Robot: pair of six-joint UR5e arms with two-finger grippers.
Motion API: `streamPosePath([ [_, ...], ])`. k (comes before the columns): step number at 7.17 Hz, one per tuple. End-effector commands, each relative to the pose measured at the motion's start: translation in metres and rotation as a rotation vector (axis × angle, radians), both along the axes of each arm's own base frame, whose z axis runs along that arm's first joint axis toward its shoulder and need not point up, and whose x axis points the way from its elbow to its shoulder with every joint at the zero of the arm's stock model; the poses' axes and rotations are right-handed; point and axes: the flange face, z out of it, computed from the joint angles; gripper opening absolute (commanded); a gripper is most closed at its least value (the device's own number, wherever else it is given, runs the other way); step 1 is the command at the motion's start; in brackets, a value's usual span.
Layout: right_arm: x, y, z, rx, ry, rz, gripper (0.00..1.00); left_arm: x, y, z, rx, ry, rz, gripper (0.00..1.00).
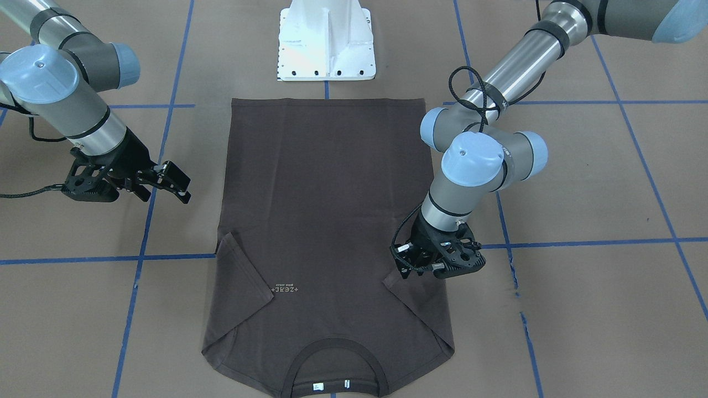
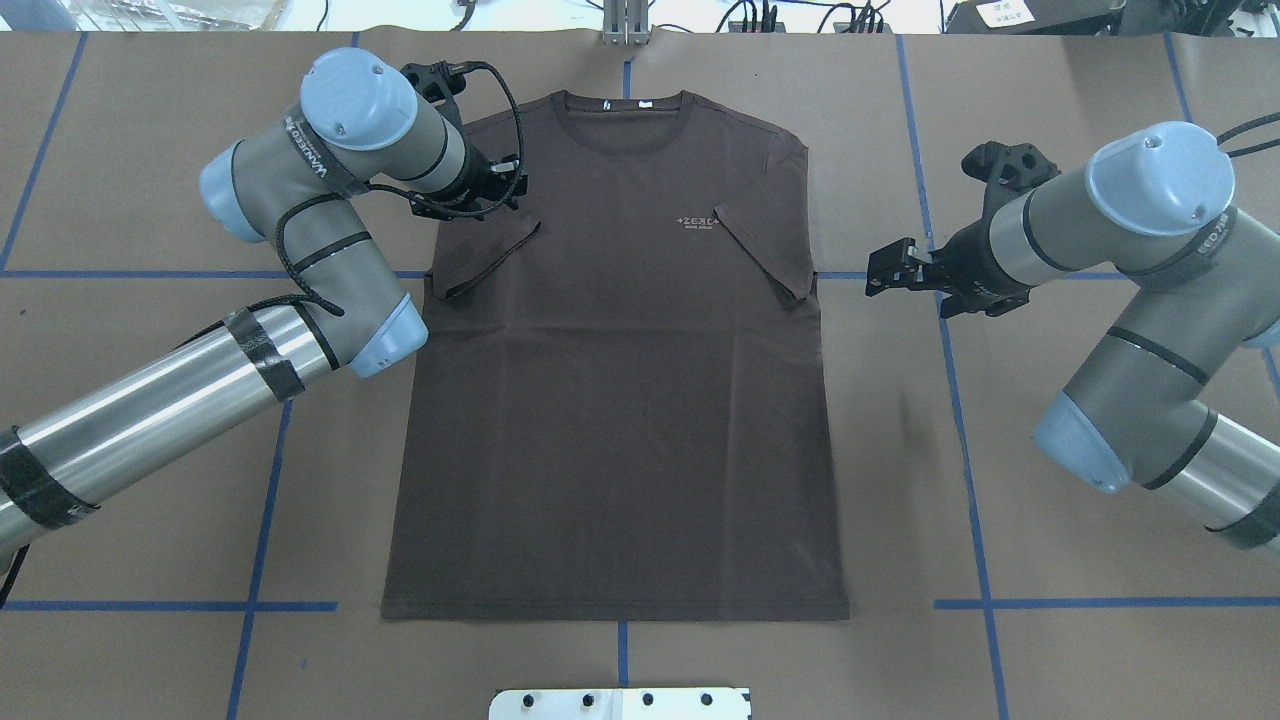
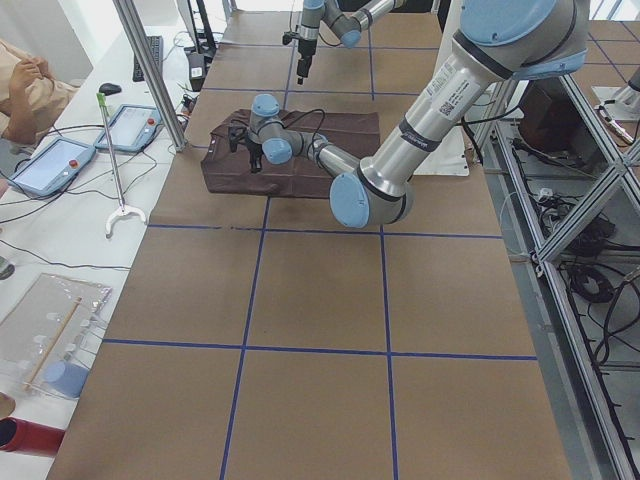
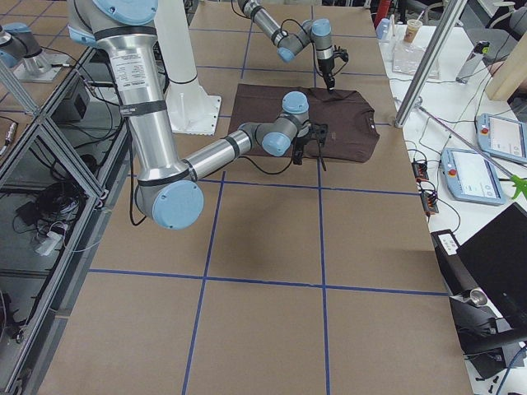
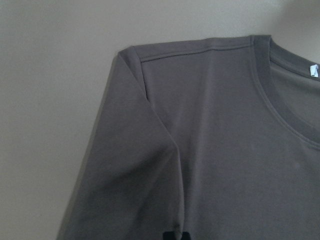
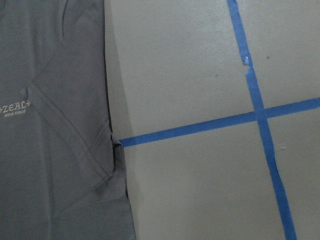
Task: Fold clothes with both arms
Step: 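Move the right gripper to the hem corner nearest the robot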
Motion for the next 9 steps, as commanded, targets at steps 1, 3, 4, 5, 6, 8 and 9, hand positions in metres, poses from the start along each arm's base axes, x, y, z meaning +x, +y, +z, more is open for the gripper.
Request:
streamPosePath([
  [1,-0.039,0.036,-0.027,-0.084,-0.040,0.039,1.00,-0.012,0.058,-0.031,0.025,0.098,0.025,0.94],
  [3,-0.099,0.133,-0.053,-0.123,0.007,0.098,0.99,-0.020,0.111,-0.026,0.025,0.147,0.128,0.93],
  [4,-0.112,0.191,-0.070,-0.080,0.073,0.075,0.99,-0.024,0.120,-0.030,0.011,0.173,0.173,0.88],
  [5,-0.116,0.226,-0.080,-0.191,0.092,0.108,0.99,-0.035,0.130,-0.028,0.003,0.172,0.177,0.87],
  [6,-0.139,0.271,-0.065,-0.223,0.114,0.181,0.99,-0.050,0.142,-0.011,-0.014,0.140,0.184,0.87],
  [8,-0.135,0.293,-0.039,-0.231,0.152,0.192,0.95,-0.056,0.145,-0.006,-0.012,0.136,0.164,0.88],
  [9,-0.132,0.295,-0.027,-0.266,0.169,0.210,0.95,-0.057,0.145,-0.009,-0.010,0.141,0.163,0.89],
])
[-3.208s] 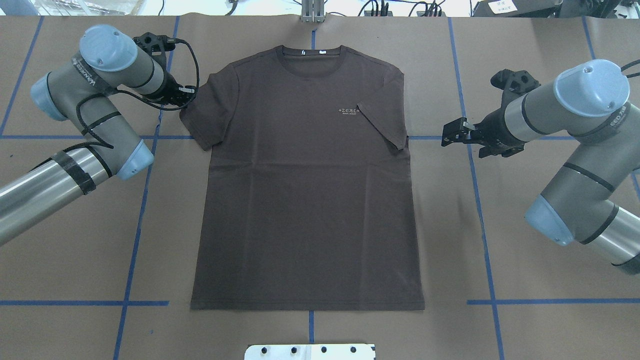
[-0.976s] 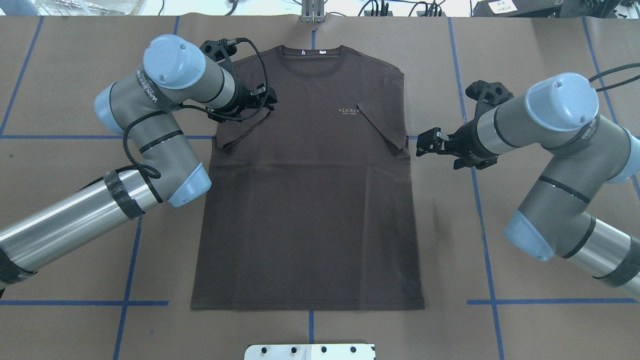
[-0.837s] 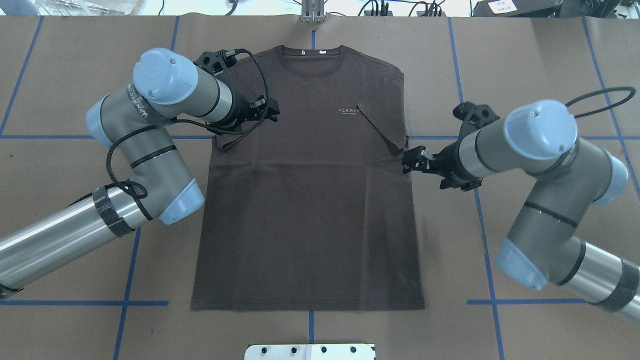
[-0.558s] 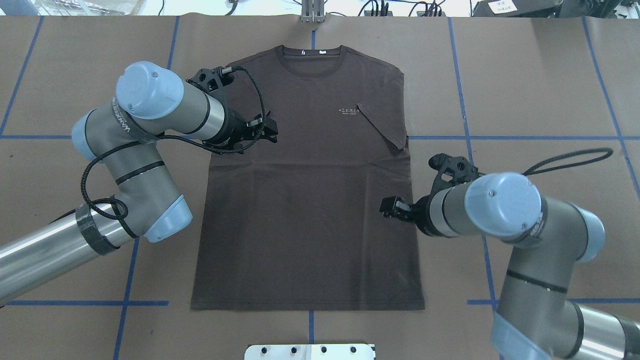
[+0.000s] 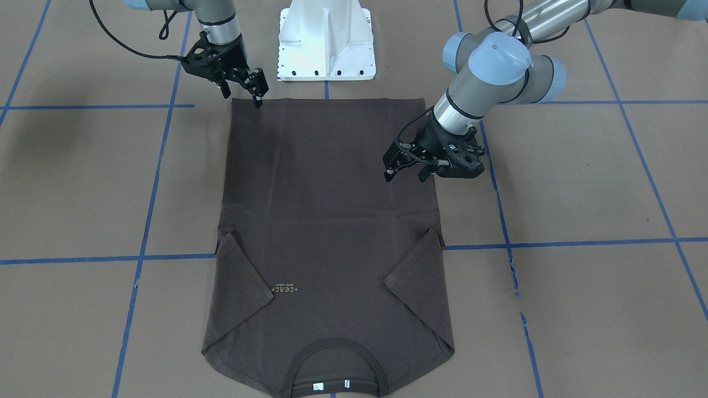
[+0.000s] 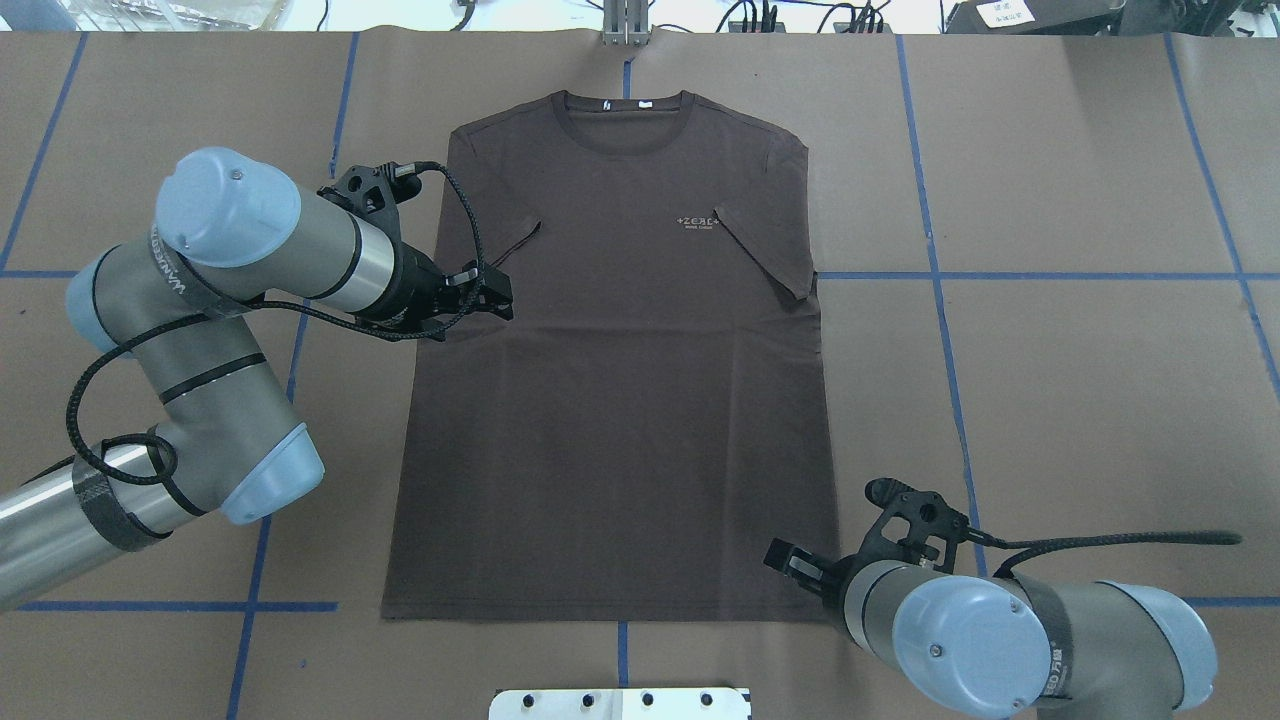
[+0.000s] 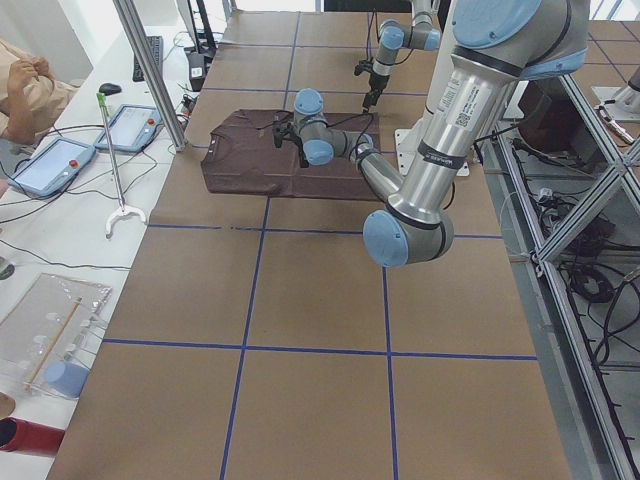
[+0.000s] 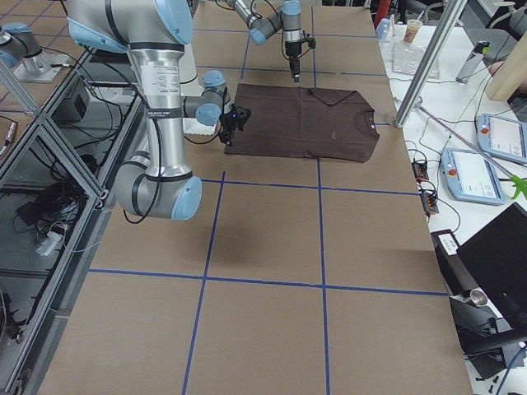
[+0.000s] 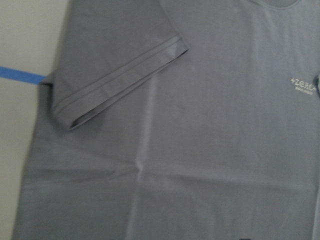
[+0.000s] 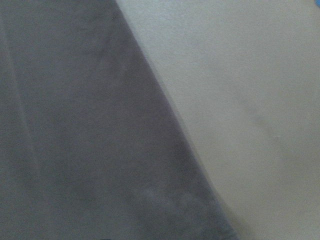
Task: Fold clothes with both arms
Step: 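Move the right gripper to the hem corner nearest the robot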
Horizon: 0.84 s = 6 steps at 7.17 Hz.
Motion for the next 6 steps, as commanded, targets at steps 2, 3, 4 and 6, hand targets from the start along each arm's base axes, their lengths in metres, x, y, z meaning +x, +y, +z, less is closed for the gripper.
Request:
streamPosePath([
  [2,-0.006,0.008,0.022,-0.083,-0.006,0.053,0.92,-0.004,0.003,-0.004,0.001,0.008,-0.007,0.90],
  [3,-0.009,0.007,0.026,-0.105,-0.058,0.068,0.88,-0.004,0.003,-0.005,0.001,0.010,-0.006,0.90],
  [4,-0.008,0.011,0.022,-0.137,-0.072,0.041,0.81,-0.004,0.003,-0.005,0.001,0.010,-0.006,0.90],
  [6,-0.006,0.012,0.032,-0.147,-0.047,0.042,0.77,-0.004,0.003,-0.007,0.000,0.011,-0.005,0.90],
])
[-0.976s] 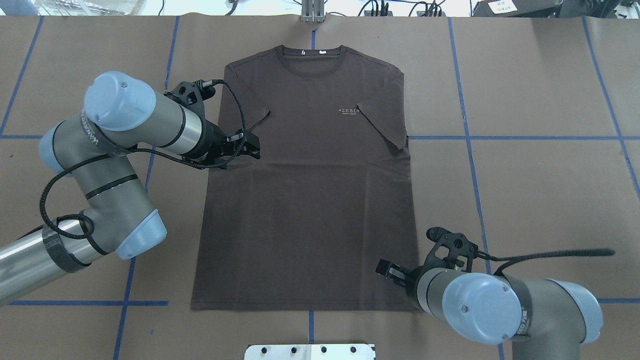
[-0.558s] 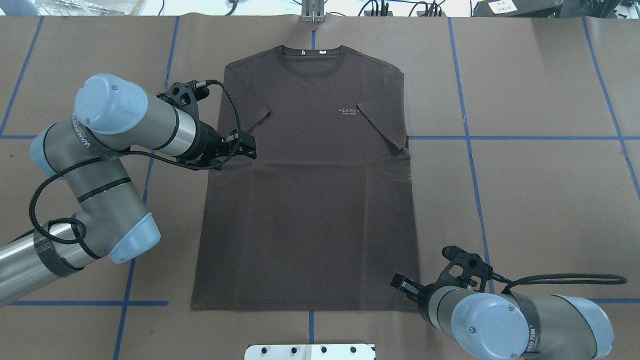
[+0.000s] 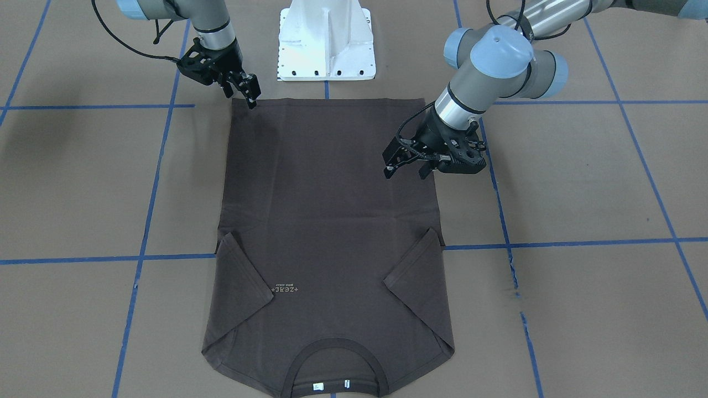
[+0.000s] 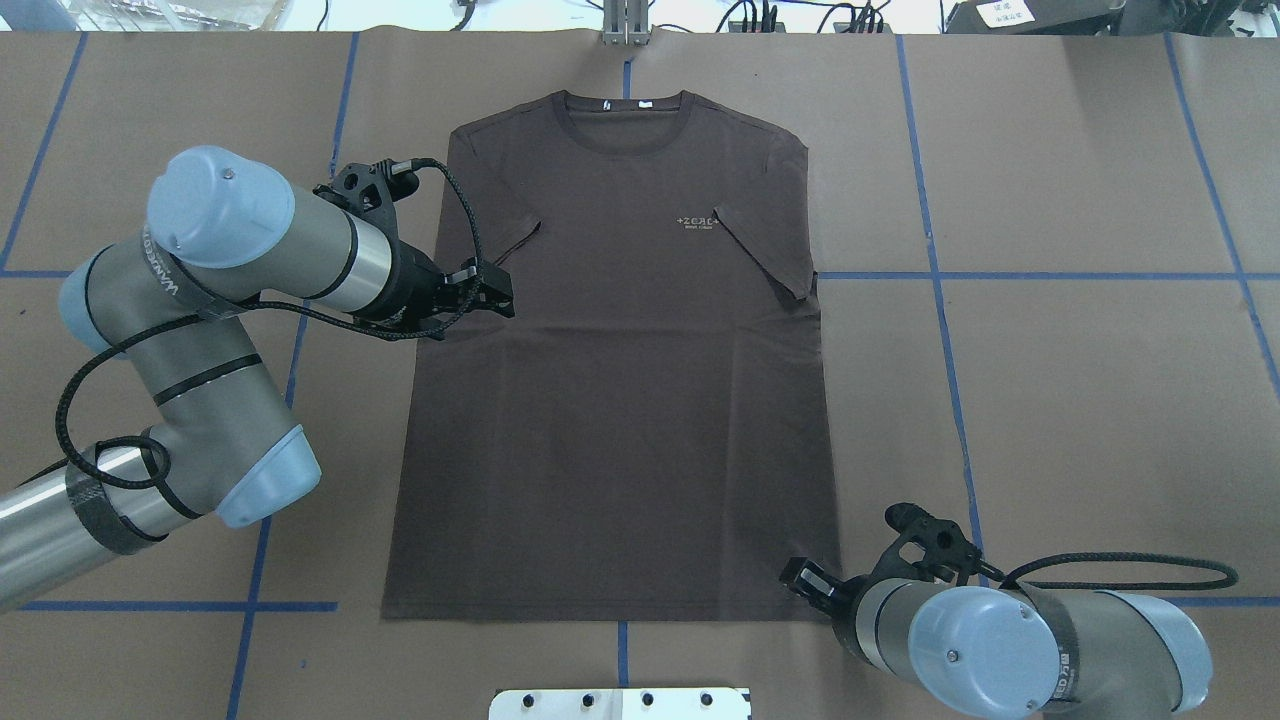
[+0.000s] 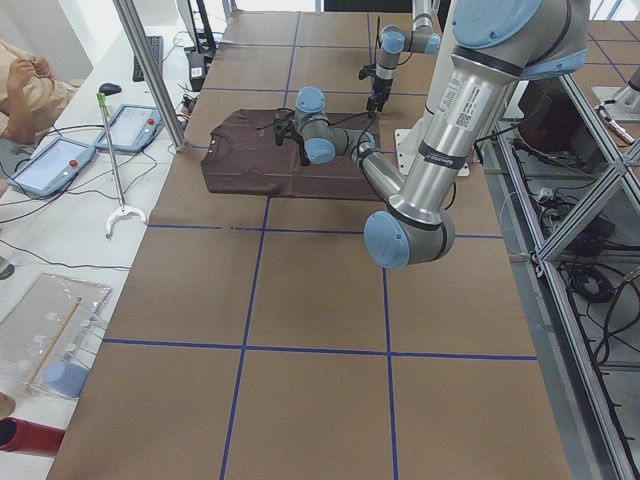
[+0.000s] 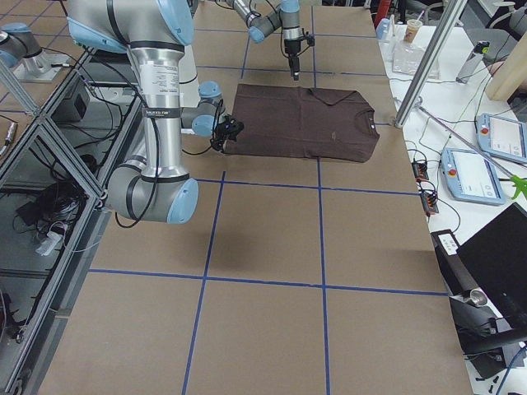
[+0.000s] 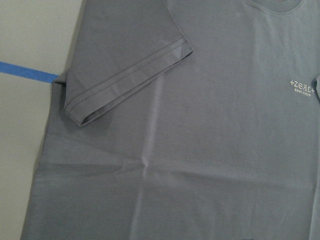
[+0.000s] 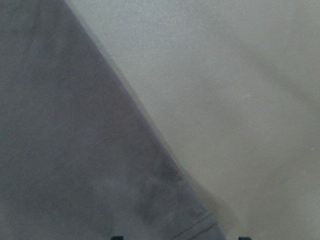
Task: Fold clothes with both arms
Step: 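Move the left gripper to the other hem corner nearest the robot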
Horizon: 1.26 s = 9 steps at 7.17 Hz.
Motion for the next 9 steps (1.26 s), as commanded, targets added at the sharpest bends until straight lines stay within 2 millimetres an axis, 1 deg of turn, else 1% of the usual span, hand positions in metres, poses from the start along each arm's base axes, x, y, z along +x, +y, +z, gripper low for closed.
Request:
streamPosePath([
  [1,0.003,0.001,0.007,-0.012,0.015,-0.001,0.70,0.000,0.000,0.000,0.000,0.001,0.001,0.90],
  [2,0.005,0.000,0.007,-0.023,0.013,0.011,0.48,0.000,0.000,0.000,-0.001,0.000,0.001,0.90],
  [3,0.004,0.000,0.008,-0.025,0.014,0.013,0.18,0.000,0.000,0.001,-0.002,-0.001,0.000,0.90],
  [4,0.005,0.000,0.009,-0.025,0.018,0.013,0.00,0.000,0.000,0.000,0.000,0.001,0.001,0.90],
  [6,0.008,-0.001,0.005,-0.023,0.008,0.022,0.00,-0.003,0.002,-0.004,0.007,0.009,0.000,0.92],
  [7,0.013,-0.002,0.000,-0.020,-0.002,0.026,0.00,-0.013,0.009,-0.020,0.003,0.042,-0.013,0.92],
  [8,0.017,-0.001,-0.008,-0.019,-0.019,0.023,0.00,-0.019,0.035,-0.017,-0.064,0.065,-0.017,0.92],
  [9,0.021,-0.001,-0.006,-0.020,-0.016,0.023,0.00,-0.030,0.079,0.001,-0.094,0.061,0.018,0.92],
])
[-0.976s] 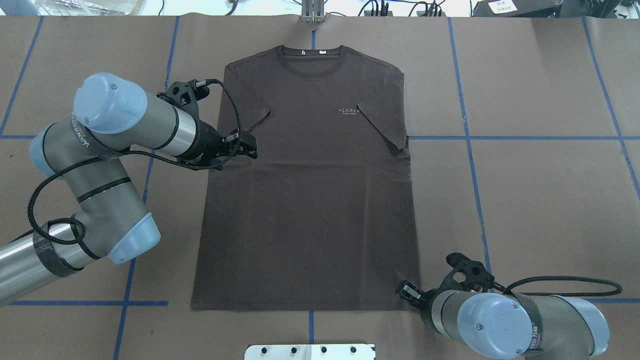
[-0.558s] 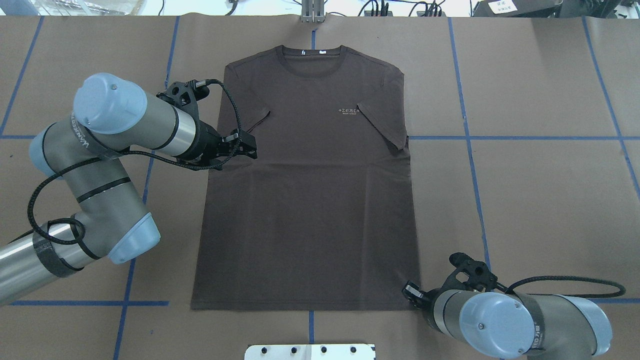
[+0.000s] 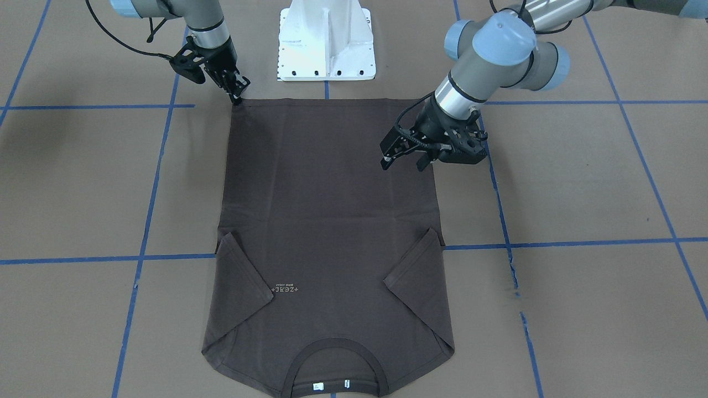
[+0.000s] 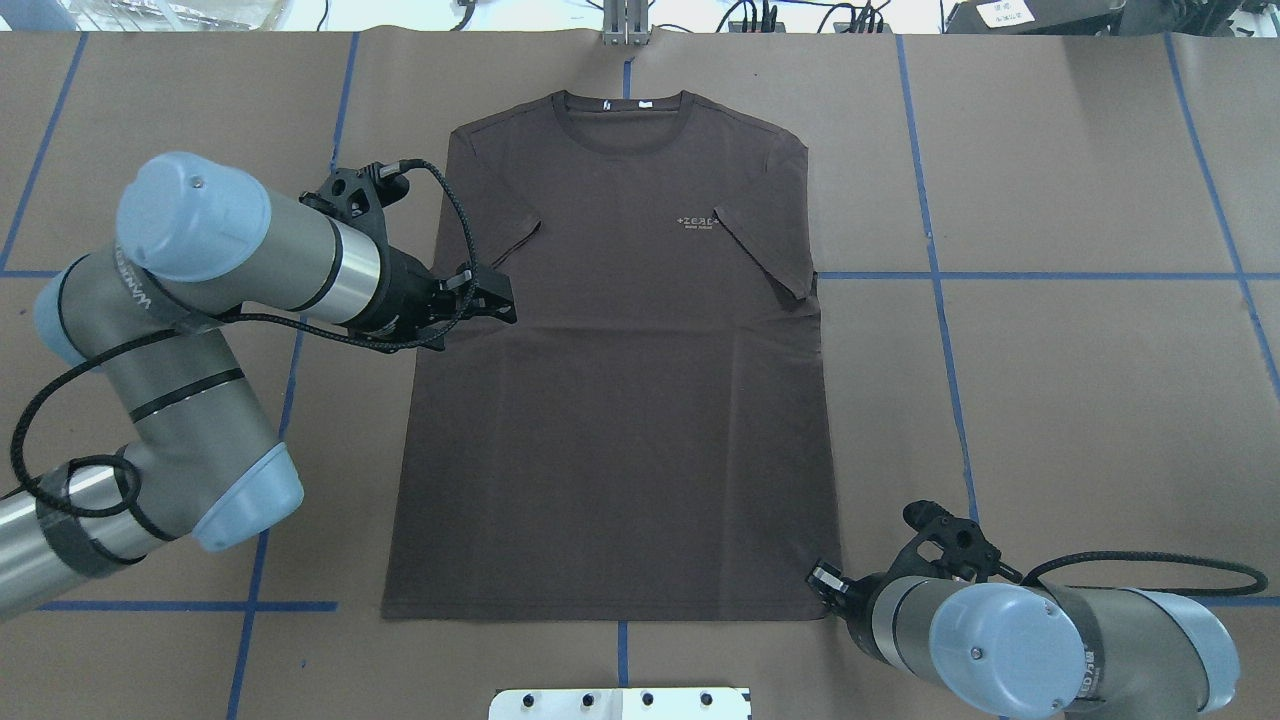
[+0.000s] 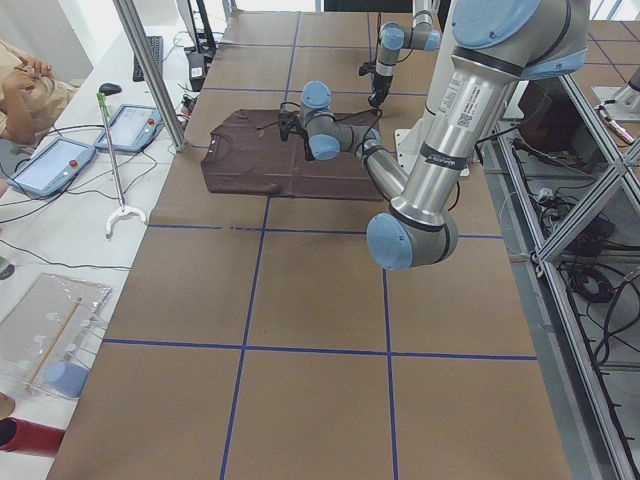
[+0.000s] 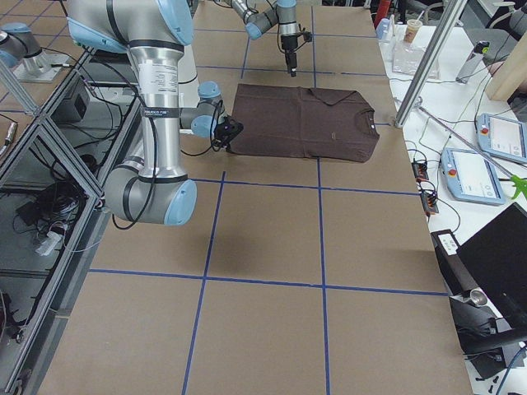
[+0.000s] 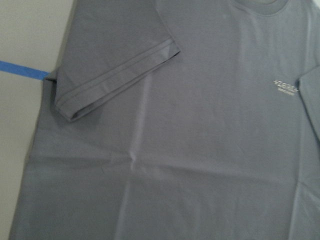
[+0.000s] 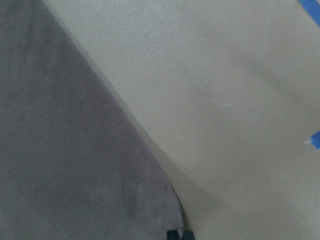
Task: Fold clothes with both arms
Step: 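Move the left gripper to the other hem corner nearest the robot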
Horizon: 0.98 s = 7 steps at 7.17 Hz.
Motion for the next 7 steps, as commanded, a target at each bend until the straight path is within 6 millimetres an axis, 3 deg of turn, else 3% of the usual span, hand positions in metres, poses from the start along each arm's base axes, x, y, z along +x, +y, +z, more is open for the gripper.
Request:
streamPosePath([
  [1,0.005,0.002,-0.001,-0.001,-0.003,-0.006,0.00,-0.002,0.092,0.035,-0.063,-0.040,0.003,0.92],
  [2,0.006,0.002,-0.001,-0.001,-0.003,-0.006,0.00,0.021,0.138,0.038,-0.109,-0.116,-0.020,0.92],
  [5,0.004,0.001,-0.003,0.007,-0.007,0.004,0.00,0.060,0.213,0.076,-0.190,-0.242,-0.005,0.92],
  [7,0.004,-0.002,-0.006,0.009,-0.014,0.002,0.00,0.060,0.226,0.100,-0.208,-0.288,0.000,0.92],
])
